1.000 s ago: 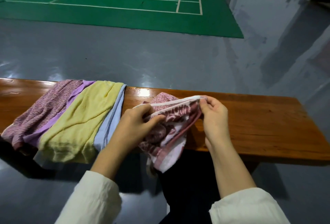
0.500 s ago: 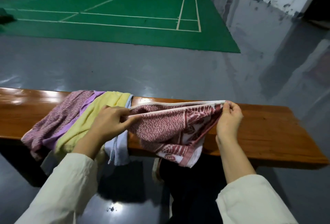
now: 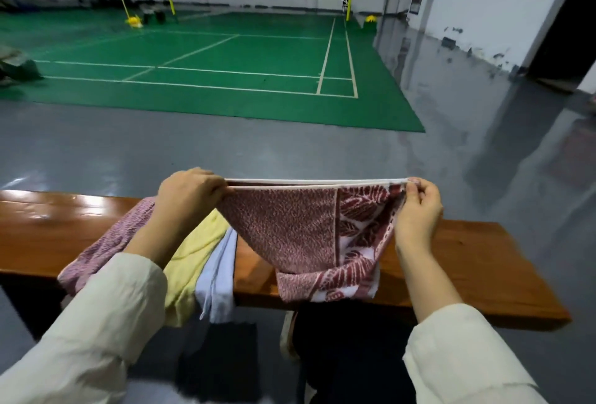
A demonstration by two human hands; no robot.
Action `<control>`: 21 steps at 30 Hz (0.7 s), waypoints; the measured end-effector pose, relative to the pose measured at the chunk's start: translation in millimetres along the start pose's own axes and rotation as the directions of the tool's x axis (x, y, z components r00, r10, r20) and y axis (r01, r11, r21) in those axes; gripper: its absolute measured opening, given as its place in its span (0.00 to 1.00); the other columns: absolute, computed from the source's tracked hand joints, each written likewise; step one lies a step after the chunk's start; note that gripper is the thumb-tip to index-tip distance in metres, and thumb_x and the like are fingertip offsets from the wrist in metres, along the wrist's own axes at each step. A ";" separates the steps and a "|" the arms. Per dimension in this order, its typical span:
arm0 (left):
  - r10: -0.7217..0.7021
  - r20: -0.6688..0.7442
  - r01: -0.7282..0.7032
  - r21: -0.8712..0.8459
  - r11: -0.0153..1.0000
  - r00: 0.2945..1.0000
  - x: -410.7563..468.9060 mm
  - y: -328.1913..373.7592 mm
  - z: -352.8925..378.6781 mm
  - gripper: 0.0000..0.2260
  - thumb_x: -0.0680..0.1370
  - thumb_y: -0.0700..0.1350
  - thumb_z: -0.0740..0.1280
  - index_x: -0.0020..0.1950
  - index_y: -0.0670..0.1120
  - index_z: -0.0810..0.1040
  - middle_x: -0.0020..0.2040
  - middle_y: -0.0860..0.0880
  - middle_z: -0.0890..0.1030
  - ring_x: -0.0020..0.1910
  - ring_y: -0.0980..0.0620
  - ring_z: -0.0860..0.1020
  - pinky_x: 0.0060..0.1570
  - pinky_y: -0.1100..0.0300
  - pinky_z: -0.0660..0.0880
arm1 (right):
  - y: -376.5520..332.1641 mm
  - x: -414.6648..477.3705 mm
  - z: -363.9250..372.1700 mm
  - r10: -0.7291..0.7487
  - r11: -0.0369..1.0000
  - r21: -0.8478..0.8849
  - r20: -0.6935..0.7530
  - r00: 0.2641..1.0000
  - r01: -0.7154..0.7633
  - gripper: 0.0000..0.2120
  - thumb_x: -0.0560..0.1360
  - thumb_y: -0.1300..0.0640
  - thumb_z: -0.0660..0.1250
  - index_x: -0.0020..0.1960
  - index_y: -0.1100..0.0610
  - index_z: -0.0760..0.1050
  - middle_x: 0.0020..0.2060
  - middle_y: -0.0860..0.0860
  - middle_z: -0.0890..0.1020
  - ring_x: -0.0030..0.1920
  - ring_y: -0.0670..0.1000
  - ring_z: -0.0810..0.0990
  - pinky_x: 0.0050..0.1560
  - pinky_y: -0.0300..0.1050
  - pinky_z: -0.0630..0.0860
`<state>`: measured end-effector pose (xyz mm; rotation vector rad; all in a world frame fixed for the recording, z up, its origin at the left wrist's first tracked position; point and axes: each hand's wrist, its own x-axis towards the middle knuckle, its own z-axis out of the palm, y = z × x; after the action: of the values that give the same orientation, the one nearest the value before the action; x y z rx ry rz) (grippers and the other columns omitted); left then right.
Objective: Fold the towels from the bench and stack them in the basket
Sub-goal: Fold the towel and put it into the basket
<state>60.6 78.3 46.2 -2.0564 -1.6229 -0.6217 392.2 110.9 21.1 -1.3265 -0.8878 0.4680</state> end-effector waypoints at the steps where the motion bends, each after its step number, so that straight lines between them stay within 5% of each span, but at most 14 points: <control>1: -0.034 -0.054 0.034 -0.001 0.999 0.998 7.1 2.6 -8.2 0.07 0.69 0.43 0.76 0.38 0.42 0.81 0.29 0.43 0.78 0.27 0.41 0.77 0.24 0.57 0.70 | -11.5 3.3 -1.3 -0.024 1.000 0.001 -0.020 1.000 0.024 0.09 0.81 0.62 0.58 0.55 0.64 0.75 0.46 0.54 0.77 0.47 0.49 0.73 0.37 0.28 0.66; 5: -0.091 -0.184 0.088 -0.020 0.996 0.979 31.4 6.3 -40.7 0.14 0.71 0.44 0.74 0.54 0.42 0.78 0.34 0.42 0.81 0.28 0.41 0.78 0.26 0.59 0.69 | -53.3 16.3 -8.4 -0.152 0.988 -0.010 -0.058 0.987 0.152 0.06 0.82 0.59 0.58 0.52 0.57 0.72 0.39 0.47 0.74 0.35 0.45 0.70 0.32 0.28 0.66; 9: -0.127 -0.169 0.109 -0.109 0.988 0.977 42.5 14.0 -63.5 0.03 0.73 0.41 0.73 0.42 0.41 0.83 0.40 0.43 0.81 0.40 0.42 0.77 0.34 0.55 0.72 | -70.5 22.4 -15.5 -0.166 0.986 -0.027 -0.038 0.985 0.165 0.05 0.82 0.58 0.58 0.52 0.57 0.71 0.36 0.44 0.72 0.33 0.42 0.69 0.30 0.29 0.65; 12: -0.280 -0.134 0.226 -0.316 0.921 0.951 49.8 14.3 -78.5 0.04 0.72 0.43 0.74 0.43 0.43 0.83 0.55 0.41 0.73 0.56 0.41 0.70 0.54 0.50 0.70 | -85.4 24.4 -22.6 -0.172 0.985 -0.005 -0.050 0.984 0.172 0.03 0.82 0.58 0.57 0.51 0.55 0.69 0.35 0.43 0.71 0.32 0.42 0.69 0.30 0.28 0.65; 14: -0.383 -0.100 0.270 -0.551 0.790 0.918 53.5 14.9 -86.6 0.05 0.72 0.43 0.73 0.44 0.44 0.80 0.54 0.43 0.74 0.55 0.45 0.71 0.56 0.51 0.70 | -94.5 25.6 -26.6 -0.192 0.981 0.013 -0.062 0.979 0.194 0.03 0.82 0.59 0.57 0.50 0.55 0.68 0.35 0.43 0.71 0.33 0.41 0.69 0.31 0.27 0.65; 17: -0.514 0.027 0.323 -0.806 0.497 0.857 54.9 25.1 -80.3 0.04 0.76 0.42 0.70 0.46 0.43 0.77 0.40 0.48 0.77 0.41 0.51 0.74 0.42 0.57 0.72 | -100.5 30.4 -27.0 -0.208 0.978 0.015 -0.066 0.976 0.210 0.03 0.82 0.59 0.57 0.51 0.56 0.69 0.37 0.43 0.72 0.36 0.41 0.71 0.34 0.28 0.66; 21: -0.553 0.161 0.433 -0.805 0.405 0.817 56.0 30.7 -43.9 0.03 0.76 0.41 0.69 0.47 0.42 0.78 0.39 0.51 0.78 0.39 0.56 0.75 0.40 0.62 0.71 | -77.6 46.3 -14.5 -0.059 0.998 -0.012 -0.006 0.998 0.058 0.06 0.81 0.58 0.60 0.53 0.59 0.74 0.45 0.51 0.76 0.45 0.49 0.74 0.40 0.35 0.66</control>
<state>99.0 89.1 112.7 -1.9151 -2.1171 -2.0433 417.0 119.3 108.8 -1.3086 -0.9230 0.4135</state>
